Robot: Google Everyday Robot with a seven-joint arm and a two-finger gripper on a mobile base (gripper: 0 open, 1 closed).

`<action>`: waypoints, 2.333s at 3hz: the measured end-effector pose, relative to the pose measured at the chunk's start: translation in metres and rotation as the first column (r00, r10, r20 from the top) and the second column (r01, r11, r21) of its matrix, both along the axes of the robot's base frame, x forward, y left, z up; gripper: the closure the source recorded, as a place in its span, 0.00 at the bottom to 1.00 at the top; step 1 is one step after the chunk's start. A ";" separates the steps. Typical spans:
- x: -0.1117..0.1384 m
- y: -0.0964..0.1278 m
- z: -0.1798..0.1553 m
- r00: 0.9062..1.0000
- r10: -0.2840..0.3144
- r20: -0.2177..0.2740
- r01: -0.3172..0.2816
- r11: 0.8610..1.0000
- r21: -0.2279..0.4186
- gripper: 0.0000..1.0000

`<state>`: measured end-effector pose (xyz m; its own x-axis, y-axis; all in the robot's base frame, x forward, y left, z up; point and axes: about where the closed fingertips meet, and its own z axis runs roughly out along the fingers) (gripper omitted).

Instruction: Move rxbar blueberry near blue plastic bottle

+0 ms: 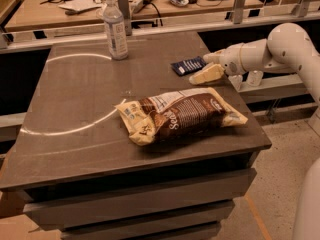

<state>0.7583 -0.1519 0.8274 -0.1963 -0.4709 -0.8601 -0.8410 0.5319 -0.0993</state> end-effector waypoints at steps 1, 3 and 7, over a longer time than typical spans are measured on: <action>0.000 0.000 0.003 1.000 0.000 0.000 0.000 1.000 0.000 0.67; 0.000 0.000 0.007 1.000 0.000 0.000 0.000 1.000 0.000 1.00; -0.020 0.106 0.061 0.990 0.120 0.074 -0.130 0.980 0.151 1.00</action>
Offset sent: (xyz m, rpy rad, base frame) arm -0.0242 0.0223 0.0230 0.1919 0.0421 0.0762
